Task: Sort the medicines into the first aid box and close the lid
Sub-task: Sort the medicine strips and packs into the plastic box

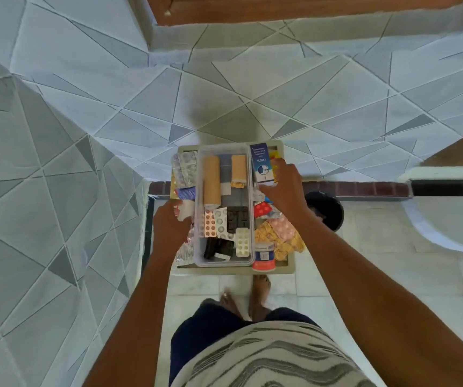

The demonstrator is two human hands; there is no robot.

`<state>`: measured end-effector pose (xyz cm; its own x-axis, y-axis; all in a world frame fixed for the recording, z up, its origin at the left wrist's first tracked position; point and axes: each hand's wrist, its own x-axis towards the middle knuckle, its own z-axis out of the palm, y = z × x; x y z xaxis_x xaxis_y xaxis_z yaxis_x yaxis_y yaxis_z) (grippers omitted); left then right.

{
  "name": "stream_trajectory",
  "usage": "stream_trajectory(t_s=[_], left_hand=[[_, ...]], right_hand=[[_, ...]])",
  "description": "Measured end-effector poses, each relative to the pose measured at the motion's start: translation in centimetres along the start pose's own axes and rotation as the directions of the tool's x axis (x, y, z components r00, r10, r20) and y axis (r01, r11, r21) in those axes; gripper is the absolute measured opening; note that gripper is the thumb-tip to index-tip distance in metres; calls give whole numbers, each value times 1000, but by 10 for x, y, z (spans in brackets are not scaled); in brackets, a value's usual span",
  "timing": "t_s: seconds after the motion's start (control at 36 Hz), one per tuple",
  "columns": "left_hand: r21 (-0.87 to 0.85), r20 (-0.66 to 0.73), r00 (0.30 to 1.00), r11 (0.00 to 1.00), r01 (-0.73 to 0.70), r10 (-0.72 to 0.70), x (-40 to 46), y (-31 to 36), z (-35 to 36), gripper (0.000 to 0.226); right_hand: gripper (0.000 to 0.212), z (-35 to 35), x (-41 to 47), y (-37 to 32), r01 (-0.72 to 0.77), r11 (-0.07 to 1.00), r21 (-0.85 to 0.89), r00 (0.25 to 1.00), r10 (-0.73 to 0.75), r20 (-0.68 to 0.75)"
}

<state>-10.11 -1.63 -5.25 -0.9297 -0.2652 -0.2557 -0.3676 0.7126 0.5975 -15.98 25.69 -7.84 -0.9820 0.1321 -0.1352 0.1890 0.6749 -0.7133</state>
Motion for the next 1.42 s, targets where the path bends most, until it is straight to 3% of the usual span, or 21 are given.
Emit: stream_trajectory(t_s=[0.28,0.44,0.53,0.61,0.78,0.92,1.03,1.19,1.42], left_hand=[[-73,87,990,991,113,-107,9,-11,0,45],[-136,93,981,973,184,-172,11,-16,-8,46],[-143,41,985,974,173,-169,11,-13,-15,43],[-229,-12,989,963,139,-146,11,-3,-21,43],[-317,-24,1000,948,0,-8,15,41,-19,44],[-244,98,986,964,-107,135,43,86,19,50],[-15,148,974,985,-173,174,70,98,53,50],[168,116,963,951,-261,243,79,98,71,59],[307,149,922,870,-387,357,83,87,72,43]], right_hand=[[73,24,14,1,-26,998,-62,1000,25,-13],[36,24,13,-6,-115,991,-65,992,111,-63],[26,23,9,-12,-172,985,-28,981,168,-97],[30,24,4,-16,-191,981,19,971,192,-143],[27,22,-9,-24,-196,973,126,952,219,-215],[23,17,-19,-23,-196,964,179,925,242,-293],[20,12,-31,-27,-179,958,222,911,247,-329],[31,9,-51,-37,-169,940,297,909,265,-322],[48,12,-73,-47,-140,940,311,908,247,-337]])
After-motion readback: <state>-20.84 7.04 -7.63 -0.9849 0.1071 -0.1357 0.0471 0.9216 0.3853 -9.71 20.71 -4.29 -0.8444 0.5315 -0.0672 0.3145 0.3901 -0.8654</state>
